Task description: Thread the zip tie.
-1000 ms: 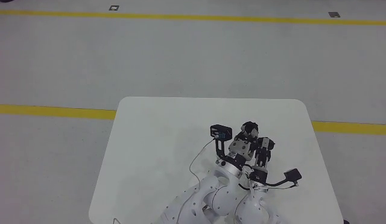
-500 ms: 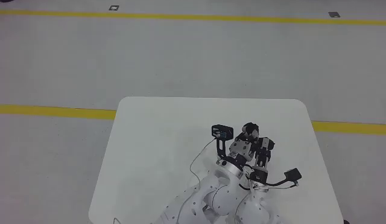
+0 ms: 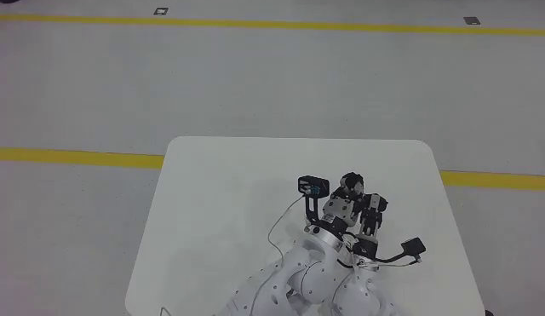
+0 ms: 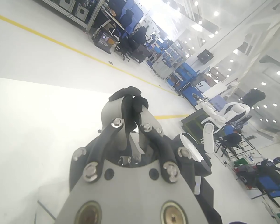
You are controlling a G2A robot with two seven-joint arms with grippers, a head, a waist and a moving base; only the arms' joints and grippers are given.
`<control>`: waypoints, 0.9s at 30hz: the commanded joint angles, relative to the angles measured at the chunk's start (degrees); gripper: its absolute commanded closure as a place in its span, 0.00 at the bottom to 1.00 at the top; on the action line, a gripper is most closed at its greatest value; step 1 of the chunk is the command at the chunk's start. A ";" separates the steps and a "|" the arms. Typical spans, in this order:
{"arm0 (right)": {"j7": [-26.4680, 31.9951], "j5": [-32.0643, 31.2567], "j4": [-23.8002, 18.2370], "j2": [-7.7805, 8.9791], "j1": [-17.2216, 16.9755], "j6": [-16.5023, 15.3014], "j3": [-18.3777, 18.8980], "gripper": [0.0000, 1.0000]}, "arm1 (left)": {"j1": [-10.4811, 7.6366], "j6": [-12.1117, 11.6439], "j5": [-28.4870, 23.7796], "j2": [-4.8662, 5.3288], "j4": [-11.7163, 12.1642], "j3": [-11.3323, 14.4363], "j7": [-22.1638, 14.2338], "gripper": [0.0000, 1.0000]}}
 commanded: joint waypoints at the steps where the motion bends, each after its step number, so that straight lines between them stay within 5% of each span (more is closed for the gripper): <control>1: -0.08 -0.05 -0.07 -0.03 0.02 0.00 -0.09 1.00 | 0.33 0.25 0.72 0.20 -0.60 -0.46 0.14 1.00; 11: -0.22 -0.10 -0.16 -0.02 -0.02 0.00 -0.15 1.00 | 1.42 7.35 9.11 0.68 -1.70 -0.91 3.43 1.00; 27: -0.21 -0.64 -0.12 0.11 -0.02 0.00 -0.48 1.00 | 1.38 6.43 9.22 0.71 -1.51 -0.61 2.15 1.00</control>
